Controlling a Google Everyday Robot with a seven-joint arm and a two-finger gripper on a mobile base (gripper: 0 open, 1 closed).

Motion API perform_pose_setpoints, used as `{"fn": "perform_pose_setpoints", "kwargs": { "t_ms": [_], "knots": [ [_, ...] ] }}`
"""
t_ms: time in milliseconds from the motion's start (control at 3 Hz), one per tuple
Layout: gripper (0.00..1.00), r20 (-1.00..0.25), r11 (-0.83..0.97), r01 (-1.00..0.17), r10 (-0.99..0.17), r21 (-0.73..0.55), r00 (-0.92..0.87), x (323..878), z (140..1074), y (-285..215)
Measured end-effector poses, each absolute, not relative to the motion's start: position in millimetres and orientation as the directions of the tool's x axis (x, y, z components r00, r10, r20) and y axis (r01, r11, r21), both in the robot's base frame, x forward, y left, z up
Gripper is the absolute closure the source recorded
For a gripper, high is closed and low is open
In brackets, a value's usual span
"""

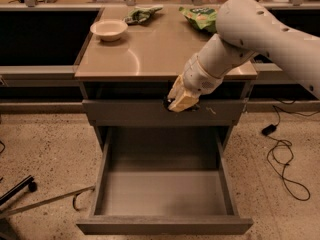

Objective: Place rxbar chocolate into middle drawer

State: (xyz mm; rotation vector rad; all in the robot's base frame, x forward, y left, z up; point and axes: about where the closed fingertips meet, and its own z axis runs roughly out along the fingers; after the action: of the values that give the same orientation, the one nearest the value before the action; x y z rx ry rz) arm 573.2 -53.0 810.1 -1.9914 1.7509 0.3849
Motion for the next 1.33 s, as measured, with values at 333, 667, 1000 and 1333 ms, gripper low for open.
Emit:
{"fn": "perform_pose_setpoints", "kwargs": {
  "t_ms": [333, 667, 1000, 1333],
  "knots": [
    [1.00, -0.513, -0.066, -0.983, -0.846, -0.173, 0.147, 568, 790, -50],
    [1.00, -0.594, -0.075, -0.985, -0.790, -0.152, 0.152, 537, 706, -35],
    [1.00, -0.676, -0.023, -0.990, -0.728, -0.141, 0.114, 524, 629, -24],
    [1.00, -0.679, 0.025, -0.983, -0.726, -0.182, 0.107, 542, 624, -23]
  ]
}}
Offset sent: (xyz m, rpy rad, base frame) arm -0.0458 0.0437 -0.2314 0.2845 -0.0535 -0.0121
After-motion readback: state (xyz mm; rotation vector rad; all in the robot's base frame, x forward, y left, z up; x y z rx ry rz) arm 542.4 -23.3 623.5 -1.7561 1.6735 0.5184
